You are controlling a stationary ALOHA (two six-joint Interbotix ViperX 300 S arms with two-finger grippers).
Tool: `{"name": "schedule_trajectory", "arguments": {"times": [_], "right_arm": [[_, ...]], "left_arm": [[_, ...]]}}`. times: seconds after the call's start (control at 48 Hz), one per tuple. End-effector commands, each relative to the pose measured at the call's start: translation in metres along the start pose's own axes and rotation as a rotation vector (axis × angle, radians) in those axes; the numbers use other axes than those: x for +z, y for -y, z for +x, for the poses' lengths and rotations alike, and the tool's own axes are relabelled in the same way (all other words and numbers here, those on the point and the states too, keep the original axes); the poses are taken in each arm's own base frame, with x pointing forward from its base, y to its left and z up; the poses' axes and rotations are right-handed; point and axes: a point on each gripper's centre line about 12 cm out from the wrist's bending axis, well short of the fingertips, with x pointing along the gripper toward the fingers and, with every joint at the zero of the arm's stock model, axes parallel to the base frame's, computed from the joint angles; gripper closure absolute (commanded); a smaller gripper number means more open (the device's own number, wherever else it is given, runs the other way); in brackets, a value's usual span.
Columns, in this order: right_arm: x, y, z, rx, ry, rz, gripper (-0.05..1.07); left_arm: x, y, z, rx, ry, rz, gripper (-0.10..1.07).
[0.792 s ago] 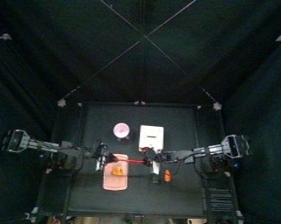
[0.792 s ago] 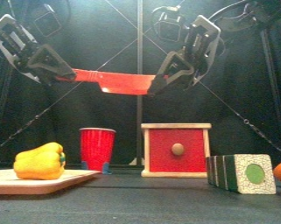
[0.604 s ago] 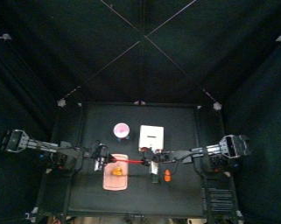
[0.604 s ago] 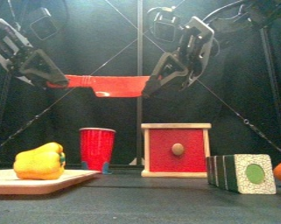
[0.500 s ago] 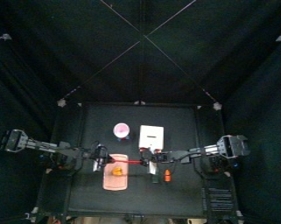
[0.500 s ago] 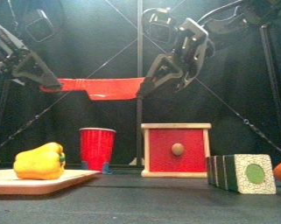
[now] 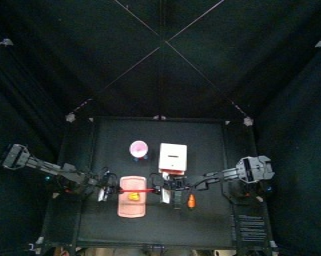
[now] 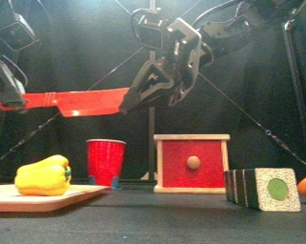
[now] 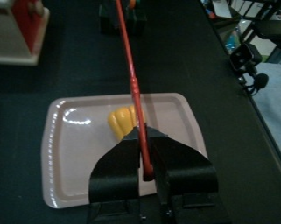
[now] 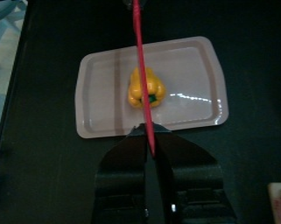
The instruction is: Cut squash
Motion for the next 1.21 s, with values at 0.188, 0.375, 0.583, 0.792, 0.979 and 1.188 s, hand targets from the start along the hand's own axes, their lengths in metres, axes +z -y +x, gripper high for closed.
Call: {"name": "schedule_trajectory", "arguments": {"times": [0.188,0.375,0.583,0.792,0.979,1.188], "right_arm": [[0.013,-0.003,0.016,0.003,0.013,-0.005,0.69],[0.014,0.000,0.029,-0.002,0.004,-0.002,0.69],[0.013,0.000,0.041,-0.005,-0.013,-0.002,0.69],[0.013,0.000,0.049,-0.008,-0.025,-0.001,0.69],[0.016,0.001,0.051,-0.009,-0.017,-0.006,0.69],[0.019,0.003,0.050,-0.011,-0.012,-0.007,0.69]], "left_arm": [[-0.010,0.010,0.011,-0.027,-0.069,-0.042,0.59],[-0.016,0.010,0.011,-0.025,-0.097,-0.040,0.59],[-0.021,0.009,0.008,-0.017,-0.135,-0.045,0.59],[-0.023,0.008,0.007,-0.015,-0.142,-0.045,0.59],[-0.023,0.008,0.007,-0.016,-0.142,-0.042,0.59],[-0.019,0.009,0.004,-0.021,-0.121,-0.033,0.59]]}}
